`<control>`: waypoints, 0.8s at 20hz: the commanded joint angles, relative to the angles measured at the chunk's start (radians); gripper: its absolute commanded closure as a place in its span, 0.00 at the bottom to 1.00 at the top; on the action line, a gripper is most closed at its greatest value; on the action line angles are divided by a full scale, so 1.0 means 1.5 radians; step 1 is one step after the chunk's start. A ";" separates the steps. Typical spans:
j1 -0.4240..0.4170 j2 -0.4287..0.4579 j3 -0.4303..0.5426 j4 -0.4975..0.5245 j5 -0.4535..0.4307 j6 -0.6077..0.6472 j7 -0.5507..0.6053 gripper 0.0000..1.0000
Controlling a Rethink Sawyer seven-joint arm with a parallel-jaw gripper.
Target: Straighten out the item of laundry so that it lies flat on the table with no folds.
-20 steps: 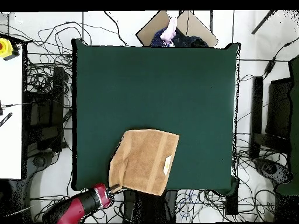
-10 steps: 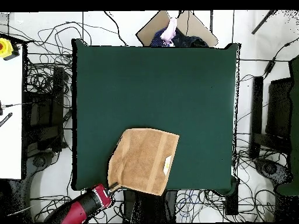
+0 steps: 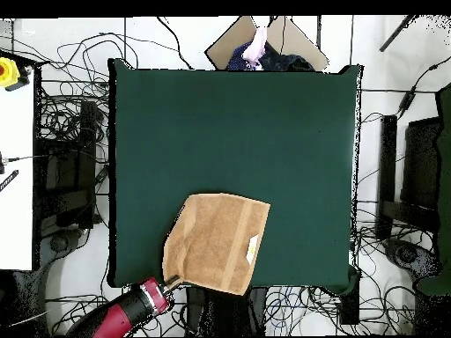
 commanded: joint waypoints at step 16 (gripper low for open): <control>-0.080 -0.023 0.218 -0.073 0.174 0.032 -0.068 1.00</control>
